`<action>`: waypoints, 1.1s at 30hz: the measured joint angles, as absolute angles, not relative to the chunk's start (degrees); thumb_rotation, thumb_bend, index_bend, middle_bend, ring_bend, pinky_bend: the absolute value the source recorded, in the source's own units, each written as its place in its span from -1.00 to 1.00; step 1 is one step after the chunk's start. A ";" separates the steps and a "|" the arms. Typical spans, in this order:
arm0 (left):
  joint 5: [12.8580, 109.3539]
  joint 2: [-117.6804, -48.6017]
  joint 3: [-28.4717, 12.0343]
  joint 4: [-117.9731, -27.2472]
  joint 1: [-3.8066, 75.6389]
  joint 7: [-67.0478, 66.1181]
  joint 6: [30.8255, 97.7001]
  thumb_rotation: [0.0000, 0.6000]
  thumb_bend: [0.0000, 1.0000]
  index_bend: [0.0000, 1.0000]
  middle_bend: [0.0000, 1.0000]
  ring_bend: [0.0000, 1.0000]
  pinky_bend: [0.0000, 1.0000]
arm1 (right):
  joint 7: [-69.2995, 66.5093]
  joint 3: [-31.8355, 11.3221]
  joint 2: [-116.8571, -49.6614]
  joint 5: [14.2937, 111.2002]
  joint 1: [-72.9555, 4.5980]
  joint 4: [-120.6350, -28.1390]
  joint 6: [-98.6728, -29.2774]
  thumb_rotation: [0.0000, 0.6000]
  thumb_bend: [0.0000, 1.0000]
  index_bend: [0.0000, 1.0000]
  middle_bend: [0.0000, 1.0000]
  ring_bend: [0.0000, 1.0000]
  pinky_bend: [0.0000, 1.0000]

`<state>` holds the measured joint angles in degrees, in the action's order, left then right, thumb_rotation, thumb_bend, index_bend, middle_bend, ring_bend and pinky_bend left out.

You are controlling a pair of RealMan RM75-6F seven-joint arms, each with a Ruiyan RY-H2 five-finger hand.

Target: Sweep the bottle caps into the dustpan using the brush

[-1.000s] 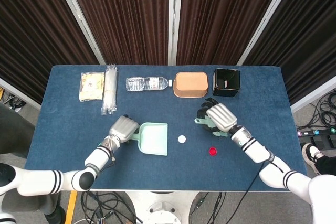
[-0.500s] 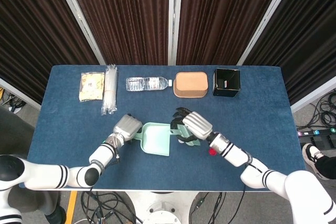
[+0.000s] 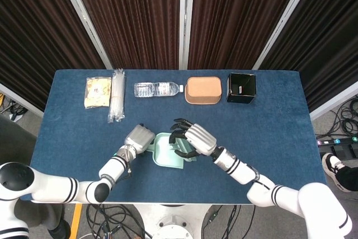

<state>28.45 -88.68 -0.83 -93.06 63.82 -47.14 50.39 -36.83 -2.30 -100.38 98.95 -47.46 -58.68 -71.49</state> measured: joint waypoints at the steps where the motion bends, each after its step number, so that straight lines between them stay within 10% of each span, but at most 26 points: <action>1: 28.60 -88.59 -0.83 -93.23 63.89 -47.02 50.61 1.00 -0.30 0.04 0.07 -0.25 -0.53 | -36.13 -2.02 -98.73 98.77 -46.62 -60.23 -72.04 1.00 -0.07 0.34 0.22 -0.52 -0.73; 14: 30.33 -89.14 -0.19 -94.02 64.57 -46.35 51.63 1.00 -0.30 0.05 0.08 -0.21 -0.53 | -26.86 6.17 -83.16 95.90 -33.99 -74.05 -74.70 1.00 -0.04 0.34 0.23 -0.52 -0.73; 33: 28.82 -91.81 -1.59 -94.35 66.72 -46.98 53.26 1.00 -0.30 0.05 0.08 -0.21 -0.53 | -23.43 -0.57 -98.89 95.20 -36.55 -67.77 -71.99 1.00 0.12 0.34 0.23 -0.52 -0.76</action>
